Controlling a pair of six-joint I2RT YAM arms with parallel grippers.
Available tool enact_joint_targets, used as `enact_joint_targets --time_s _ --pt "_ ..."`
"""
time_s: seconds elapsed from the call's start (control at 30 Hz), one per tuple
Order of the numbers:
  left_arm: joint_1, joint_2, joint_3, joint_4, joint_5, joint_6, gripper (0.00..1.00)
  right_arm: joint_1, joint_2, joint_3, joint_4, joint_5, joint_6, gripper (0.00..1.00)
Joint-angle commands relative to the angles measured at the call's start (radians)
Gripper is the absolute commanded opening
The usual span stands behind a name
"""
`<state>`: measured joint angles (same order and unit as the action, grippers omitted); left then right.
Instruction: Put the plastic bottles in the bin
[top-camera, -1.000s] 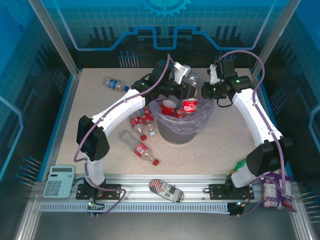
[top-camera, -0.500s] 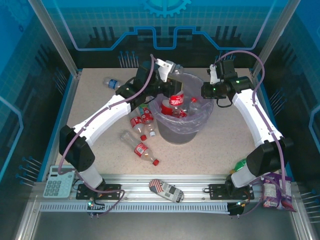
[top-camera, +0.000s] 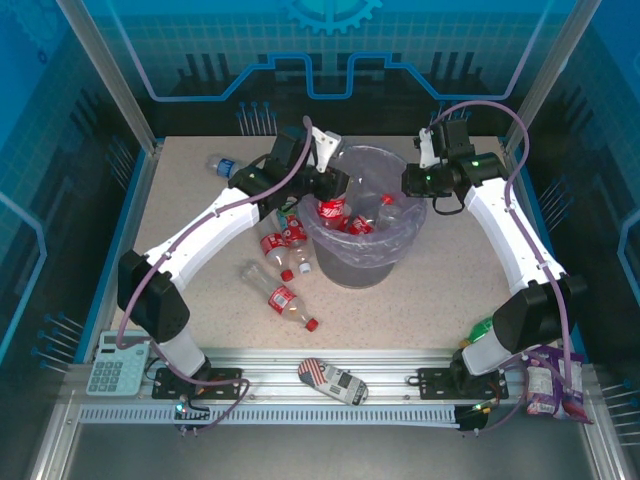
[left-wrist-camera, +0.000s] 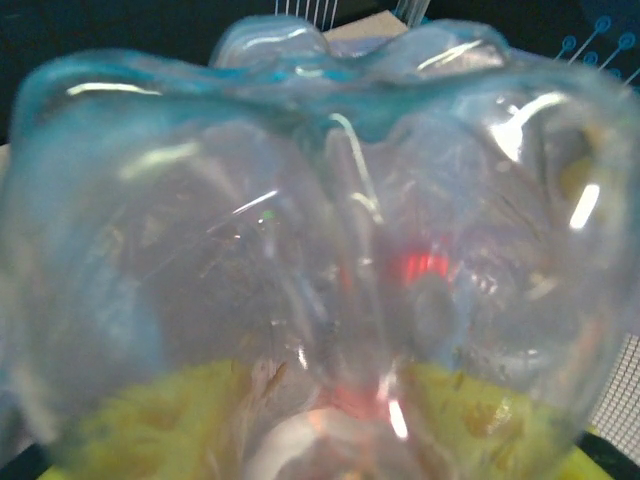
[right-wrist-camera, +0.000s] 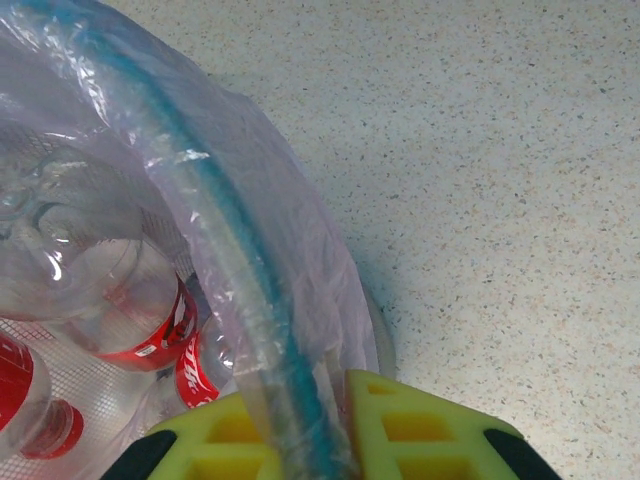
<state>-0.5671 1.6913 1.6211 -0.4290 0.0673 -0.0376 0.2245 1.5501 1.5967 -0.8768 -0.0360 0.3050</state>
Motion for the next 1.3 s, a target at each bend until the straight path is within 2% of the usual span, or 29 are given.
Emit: enact_joint_targets --time_s 0.0,0.23,0.3,0.43,0.53,0.6,0.67,0.77,0.9,1.13,1.27 --pt "0.005 -0.005 0.014 -0.097 -0.005 0.038 0.0 0.023 -0.007 0.007 -0.028 -0.033 -0.005 0.17" --pt "-0.002 0.019 -0.054 -0.089 0.073 0.008 0.0 0.023 -0.004 0.015 -0.031 -0.033 -0.004 0.17" --pt "-0.006 0.033 -0.06 -0.093 0.098 -0.007 0.05 0.023 -0.005 0.016 -0.033 -0.031 -0.003 0.17" --pt "-0.007 0.034 -0.084 -0.066 0.15 -0.029 0.36 0.023 -0.01 0.016 -0.034 -0.027 -0.003 0.17" --pt "-0.007 0.013 -0.087 -0.042 0.16 -0.032 0.66 0.023 -0.012 0.016 -0.037 -0.024 -0.004 0.17" --pt "-0.006 -0.004 -0.089 -0.016 0.169 -0.032 0.82 0.023 -0.013 0.015 -0.036 -0.025 -0.005 0.17" --pt "-0.006 -0.017 -0.082 0.002 0.177 -0.033 0.88 0.022 -0.013 0.012 -0.034 -0.026 -0.003 0.18" --pt "-0.005 -0.025 -0.06 0.016 0.177 -0.033 0.92 0.024 -0.013 0.009 -0.031 -0.028 -0.001 0.17" --pt "-0.002 -0.037 -0.045 0.069 0.18 -0.05 0.93 0.024 -0.015 0.008 -0.033 -0.027 -0.003 0.17" --pt "-0.002 -0.003 0.011 0.086 0.19 -0.077 0.79 0.024 -0.014 0.005 -0.028 -0.028 -0.002 0.17" --pt "0.011 -0.027 -0.012 0.115 0.187 -0.104 0.78 0.024 -0.016 0.009 -0.027 -0.031 -0.003 0.18"
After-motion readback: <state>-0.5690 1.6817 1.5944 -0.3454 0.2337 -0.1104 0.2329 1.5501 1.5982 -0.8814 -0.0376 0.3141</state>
